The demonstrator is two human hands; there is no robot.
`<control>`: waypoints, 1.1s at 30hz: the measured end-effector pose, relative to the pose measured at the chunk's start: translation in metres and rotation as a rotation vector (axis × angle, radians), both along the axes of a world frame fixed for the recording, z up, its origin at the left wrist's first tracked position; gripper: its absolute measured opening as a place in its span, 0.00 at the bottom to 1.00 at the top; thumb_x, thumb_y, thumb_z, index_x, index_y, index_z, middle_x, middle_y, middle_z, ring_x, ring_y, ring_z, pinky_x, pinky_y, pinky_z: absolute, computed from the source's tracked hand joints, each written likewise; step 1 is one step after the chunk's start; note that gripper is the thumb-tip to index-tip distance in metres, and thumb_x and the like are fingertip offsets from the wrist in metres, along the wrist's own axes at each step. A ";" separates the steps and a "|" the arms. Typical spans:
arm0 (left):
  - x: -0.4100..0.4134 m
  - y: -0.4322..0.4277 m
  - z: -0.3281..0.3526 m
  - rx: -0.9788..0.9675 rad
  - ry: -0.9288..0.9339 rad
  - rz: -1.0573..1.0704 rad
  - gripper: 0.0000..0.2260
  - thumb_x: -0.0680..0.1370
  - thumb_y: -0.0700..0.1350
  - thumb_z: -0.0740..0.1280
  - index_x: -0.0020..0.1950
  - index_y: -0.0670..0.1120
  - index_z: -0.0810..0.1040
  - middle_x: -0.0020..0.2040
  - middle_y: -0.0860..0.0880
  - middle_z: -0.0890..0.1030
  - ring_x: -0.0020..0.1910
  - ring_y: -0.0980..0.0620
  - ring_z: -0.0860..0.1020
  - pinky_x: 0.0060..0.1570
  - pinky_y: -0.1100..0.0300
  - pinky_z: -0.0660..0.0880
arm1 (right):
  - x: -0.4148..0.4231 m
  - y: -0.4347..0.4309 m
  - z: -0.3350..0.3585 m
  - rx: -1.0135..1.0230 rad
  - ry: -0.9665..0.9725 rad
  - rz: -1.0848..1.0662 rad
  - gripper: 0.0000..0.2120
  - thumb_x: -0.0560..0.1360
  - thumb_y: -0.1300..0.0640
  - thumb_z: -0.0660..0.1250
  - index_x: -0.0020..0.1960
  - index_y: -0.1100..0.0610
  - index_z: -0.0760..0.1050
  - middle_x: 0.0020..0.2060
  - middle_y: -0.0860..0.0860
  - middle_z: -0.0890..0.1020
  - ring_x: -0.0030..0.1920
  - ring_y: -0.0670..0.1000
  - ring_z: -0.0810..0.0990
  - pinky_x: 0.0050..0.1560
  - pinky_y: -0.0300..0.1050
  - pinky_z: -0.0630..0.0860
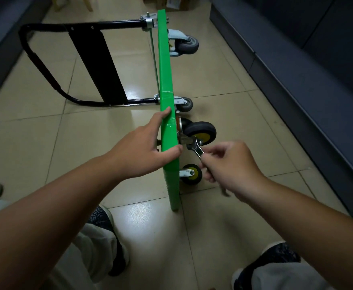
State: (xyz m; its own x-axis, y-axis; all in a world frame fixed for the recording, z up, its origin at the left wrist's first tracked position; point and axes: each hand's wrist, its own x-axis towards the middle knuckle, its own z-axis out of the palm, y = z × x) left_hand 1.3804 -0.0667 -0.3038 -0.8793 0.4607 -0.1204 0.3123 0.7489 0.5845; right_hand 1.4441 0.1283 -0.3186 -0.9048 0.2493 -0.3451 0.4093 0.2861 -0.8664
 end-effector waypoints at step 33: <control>0.000 0.001 -0.001 0.047 -0.004 -0.013 0.43 0.71 0.67 0.62 0.82 0.58 0.48 0.74 0.48 0.72 0.53 0.51 0.81 0.52 0.52 0.81 | -0.033 -0.014 -0.075 0.082 0.316 0.272 0.19 0.77 0.64 0.71 0.67 0.53 0.79 0.53 0.43 0.83 0.54 0.40 0.83 0.56 0.33 0.79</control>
